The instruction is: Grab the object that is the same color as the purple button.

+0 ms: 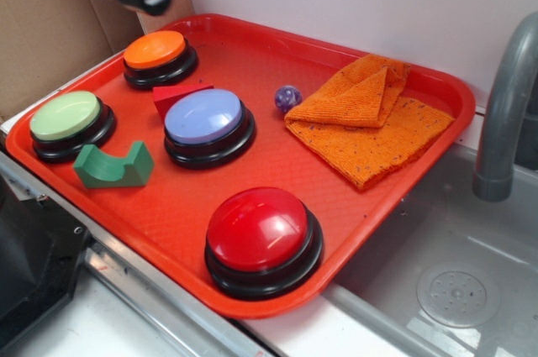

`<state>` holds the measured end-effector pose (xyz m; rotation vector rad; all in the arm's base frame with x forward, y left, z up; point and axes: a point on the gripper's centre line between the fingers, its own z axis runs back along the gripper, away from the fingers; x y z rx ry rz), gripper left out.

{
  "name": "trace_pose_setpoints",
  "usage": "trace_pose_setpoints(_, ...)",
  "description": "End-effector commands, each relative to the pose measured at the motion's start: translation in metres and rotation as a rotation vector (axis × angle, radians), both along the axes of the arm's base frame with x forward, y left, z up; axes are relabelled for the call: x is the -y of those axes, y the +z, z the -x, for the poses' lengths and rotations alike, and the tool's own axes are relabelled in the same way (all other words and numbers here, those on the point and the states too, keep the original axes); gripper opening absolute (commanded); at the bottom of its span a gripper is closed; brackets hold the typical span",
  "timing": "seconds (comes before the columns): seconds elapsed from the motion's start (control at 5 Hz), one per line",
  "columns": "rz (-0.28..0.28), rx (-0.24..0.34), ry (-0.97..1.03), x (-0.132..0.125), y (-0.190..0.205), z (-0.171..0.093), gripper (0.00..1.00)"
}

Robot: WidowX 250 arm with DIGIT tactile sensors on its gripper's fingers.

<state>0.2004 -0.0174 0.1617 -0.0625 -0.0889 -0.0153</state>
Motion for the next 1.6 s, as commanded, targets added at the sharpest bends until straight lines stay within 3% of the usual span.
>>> trace_pose_setpoints(0.0, -0.044, 0.074, 0.045, 0.015, -0.043, -0.054, 1.0)
trace_pose_setpoints(0.2, -0.009, 0.029, 0.034, 0.018, -0.073, -0.079, 1.0)
trace_pose_setpoints(0.6, 0.085, 0.022, 0.038, 0.021, -0.117, -0.104, 1.0)
trace_pose_setpoints(0.8, 0.054, 0.002, 0.028, 0.025, -0.128, -0.109, 1.0)
trace_pose_setpoints(1.0, 0.014, -0.043, -0.01, 0.025, -0.136, -0.114, 0.49)
trace_pose_setpoints(1.2, 0.021, -0.031, -0.024, 0.025, -0.135, -0.113, 0.0)
trace_pose_setpoints(1.4, 0.04, -0.031, -0.024, 0.023, -0.132, -0.11, 0.0)
